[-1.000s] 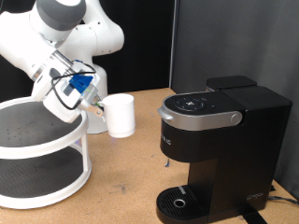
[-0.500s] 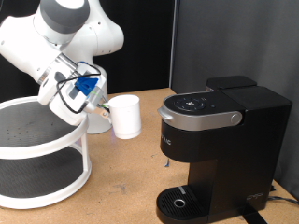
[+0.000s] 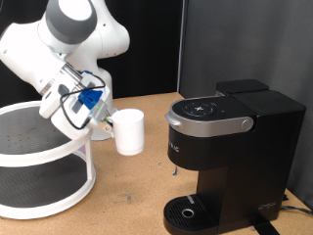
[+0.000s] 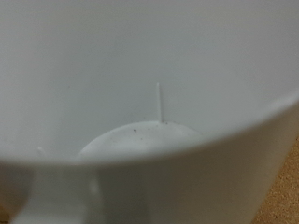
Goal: Make a cup of coffee with the keurig machine
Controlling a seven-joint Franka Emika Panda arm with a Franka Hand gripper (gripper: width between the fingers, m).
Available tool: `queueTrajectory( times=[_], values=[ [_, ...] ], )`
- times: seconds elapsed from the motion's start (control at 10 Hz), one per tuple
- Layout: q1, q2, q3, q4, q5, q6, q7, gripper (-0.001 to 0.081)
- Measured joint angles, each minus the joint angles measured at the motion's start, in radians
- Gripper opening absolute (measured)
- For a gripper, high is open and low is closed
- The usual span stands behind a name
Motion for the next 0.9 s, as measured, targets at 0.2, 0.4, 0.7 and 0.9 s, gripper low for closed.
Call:
queueTrajectory(
  times=[0.2, 0.4, 0.7, 0.9],
  values=[
    [0.012, 0.047, 0.000, 0.000, 0.030, 0.028, -0.037, 0.0072],
    [0.023, 0.097, 0.000, 0.004, 0.077, 0.037, -0.083, 0.0072],
    [0.031, 0.166, 0.003, 0.015, 0.144, 0.041, -0.142, 0.0072],
    [0.033, 0.209, 0.011, 0.027, 0.182, 0.050, -0.156, 0.0072]
  ],
)
